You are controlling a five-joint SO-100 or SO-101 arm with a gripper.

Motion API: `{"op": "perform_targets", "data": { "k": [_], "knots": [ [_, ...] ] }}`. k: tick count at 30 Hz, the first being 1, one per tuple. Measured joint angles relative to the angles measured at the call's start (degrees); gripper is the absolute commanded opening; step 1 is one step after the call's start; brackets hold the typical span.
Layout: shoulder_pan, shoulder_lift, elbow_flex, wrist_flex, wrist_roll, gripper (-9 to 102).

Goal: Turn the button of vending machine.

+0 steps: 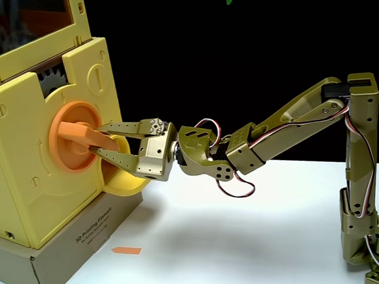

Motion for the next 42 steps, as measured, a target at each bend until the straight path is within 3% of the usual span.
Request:
{"op": "perform_targets", "data": {
  "k": [21,42],
  "knots": [
    [0.18,-0.09,1.49,-3.25,26.54,2],
    [0.35,0.0,1.76,-3.25,46.32,4]
  ]
}}
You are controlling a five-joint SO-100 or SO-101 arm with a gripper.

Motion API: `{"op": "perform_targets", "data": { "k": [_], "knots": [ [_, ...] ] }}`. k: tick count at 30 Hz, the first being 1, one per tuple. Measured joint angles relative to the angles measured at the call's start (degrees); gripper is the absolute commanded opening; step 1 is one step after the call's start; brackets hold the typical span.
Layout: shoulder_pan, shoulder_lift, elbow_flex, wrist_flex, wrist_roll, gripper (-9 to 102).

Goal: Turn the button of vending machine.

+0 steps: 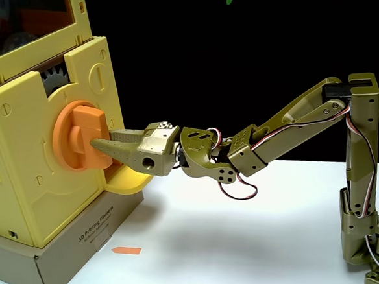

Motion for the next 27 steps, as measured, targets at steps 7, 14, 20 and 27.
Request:
{"op": "perform_targets", "data": {
  "k": [7,14,20,27],
  "knots": [
    [0.0,0.0,0.18,0.0,0.0,14],
    [-0.62,1.85,1.85,-0.35,-2.72,24],
    [-0.97,3.78,4.13,-0.35,-4.13,26],
    [-1.23,10.55,11.95,1.58,-13.27,27]
  ]
}}
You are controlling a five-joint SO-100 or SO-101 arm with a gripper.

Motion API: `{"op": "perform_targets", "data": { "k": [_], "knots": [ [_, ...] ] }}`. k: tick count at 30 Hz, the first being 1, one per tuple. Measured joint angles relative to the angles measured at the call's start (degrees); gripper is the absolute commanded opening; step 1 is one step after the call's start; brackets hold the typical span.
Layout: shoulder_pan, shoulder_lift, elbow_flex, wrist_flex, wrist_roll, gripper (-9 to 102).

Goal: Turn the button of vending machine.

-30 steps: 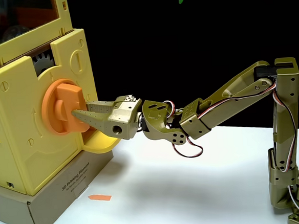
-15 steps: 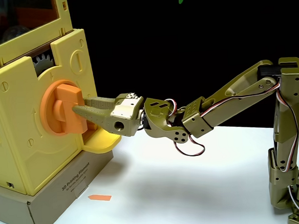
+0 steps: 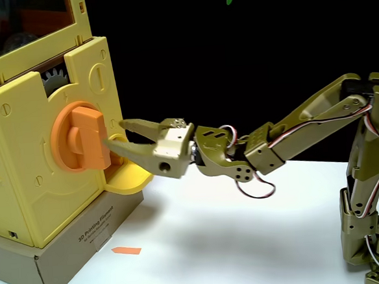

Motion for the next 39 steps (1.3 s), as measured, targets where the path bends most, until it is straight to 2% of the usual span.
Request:
{"op": "perform_targets", "data": {
  "k": [5,9,14,18,22,26,32,39],
  "knots": [
    [-1.05,9.05,8.09,4.04,-10.28,28],
    [-1.32,17.31,11.69,11.51,-28.04,31],
    [-0.88,24.7,12.22,22.24,-64.42,37],
    [0.53,25.31,12.66,25.58,-95.71,44],
    [1.58,25.31,12.66,26.19,-124.45,46],
    [1.85,24.61,12.66,23.2,-145.02,45],
    [1.85,18.11,11.51,16.08,-162.33,45],
    [2.81,9.93,4.31,12.92,-167.43,43]
  ]
}}
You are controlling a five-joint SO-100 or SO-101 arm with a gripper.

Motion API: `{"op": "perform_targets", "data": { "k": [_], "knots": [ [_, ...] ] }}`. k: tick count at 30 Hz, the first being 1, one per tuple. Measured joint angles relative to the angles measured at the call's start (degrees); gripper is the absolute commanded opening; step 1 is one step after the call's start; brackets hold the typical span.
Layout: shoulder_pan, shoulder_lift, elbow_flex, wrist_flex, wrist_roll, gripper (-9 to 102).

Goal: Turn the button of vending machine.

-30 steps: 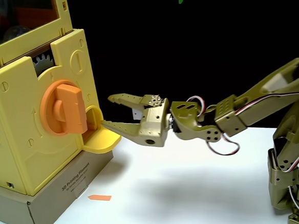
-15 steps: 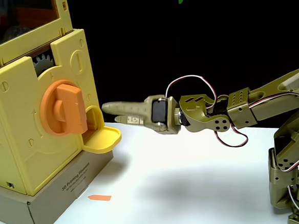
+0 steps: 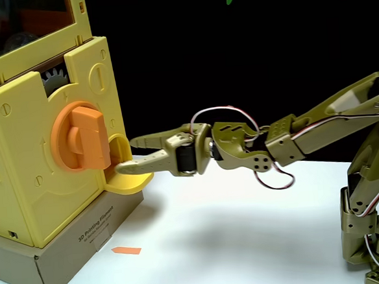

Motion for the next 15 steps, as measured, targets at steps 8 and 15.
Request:
{"op": "perform_targets", "data": {
  "k": [8,15],
  "knots": [
    [0.88,-7.03,-7.65,-0.35,0.0,40],
    [0.79,-13.1,-13.54,-0.53,1.93,38]
  ]
}}
